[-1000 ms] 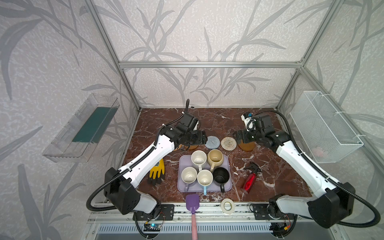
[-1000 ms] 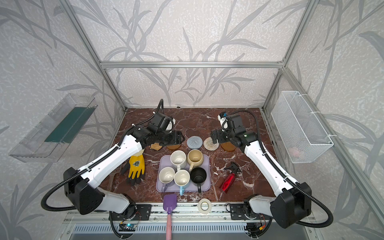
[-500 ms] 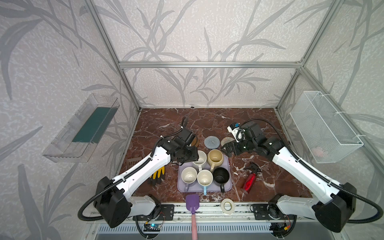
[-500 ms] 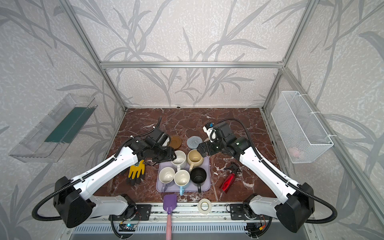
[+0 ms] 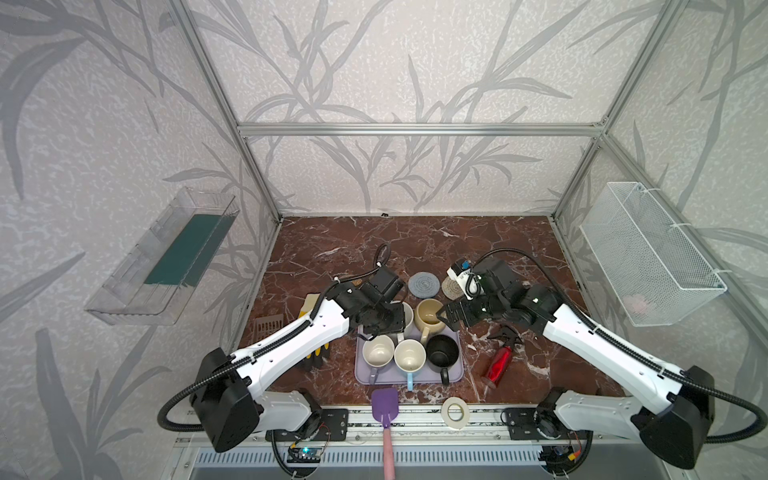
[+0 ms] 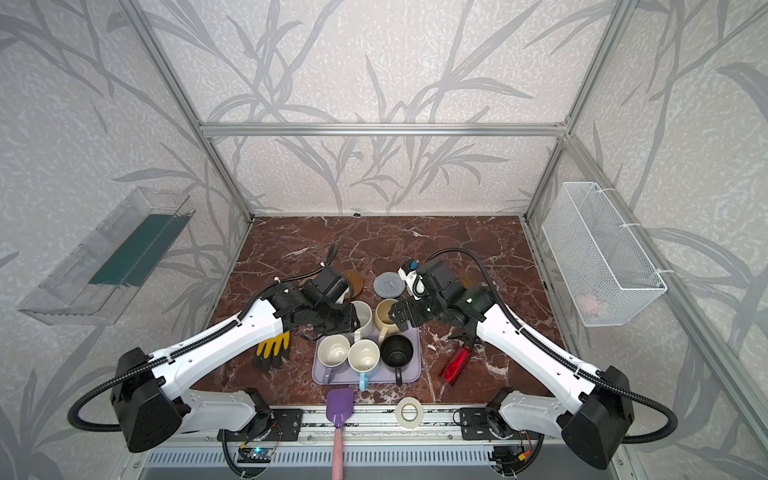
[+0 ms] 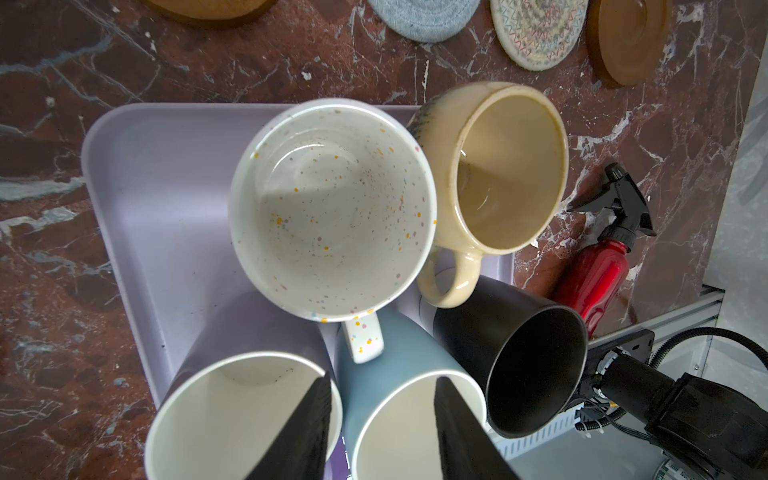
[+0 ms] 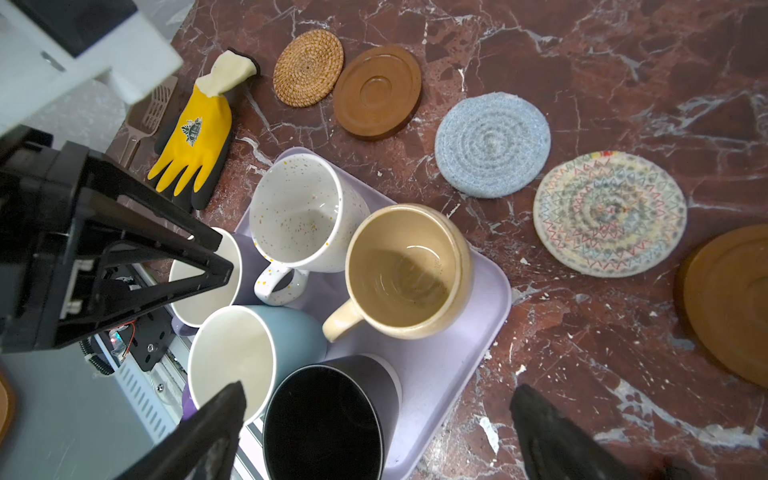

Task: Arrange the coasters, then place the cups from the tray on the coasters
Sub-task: 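Raise both grippers and move them over the lilac tray of mugs, then grasp the white speckled mug rim with left gripper while right gripper hovers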

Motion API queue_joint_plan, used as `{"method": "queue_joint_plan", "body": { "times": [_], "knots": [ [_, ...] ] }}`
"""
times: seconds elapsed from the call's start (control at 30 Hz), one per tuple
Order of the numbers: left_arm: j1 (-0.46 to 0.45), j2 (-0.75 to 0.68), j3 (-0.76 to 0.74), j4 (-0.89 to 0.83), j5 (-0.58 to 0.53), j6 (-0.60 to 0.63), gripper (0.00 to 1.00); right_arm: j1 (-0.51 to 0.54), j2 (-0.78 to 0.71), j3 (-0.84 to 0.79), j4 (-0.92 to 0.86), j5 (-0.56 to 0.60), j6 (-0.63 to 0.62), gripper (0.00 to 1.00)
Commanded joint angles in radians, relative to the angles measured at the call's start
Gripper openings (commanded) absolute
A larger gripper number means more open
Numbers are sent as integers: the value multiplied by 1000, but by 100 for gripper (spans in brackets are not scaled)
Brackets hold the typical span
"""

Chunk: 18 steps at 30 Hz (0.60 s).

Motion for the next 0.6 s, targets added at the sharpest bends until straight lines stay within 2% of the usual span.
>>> {"method": "queue_joint_plan", "body": {
  "times": [0.0,0.37,0.43,0.57],
  "knots": [
    [-19,17,-9,-29,-35,-35,43,6,-29,-10,-11,14,19,99],
    [-27,74,-21,4,-36,-31,40,12,-24,-51,16,15,38,99],
    [-27,83,-21,8,-47,-28,34,12,-27,-55,16,22,37,99],
    [-28,109,-17,11,-43,-22,33,13,-32,-57,13,20,39,99]
  ]
}}
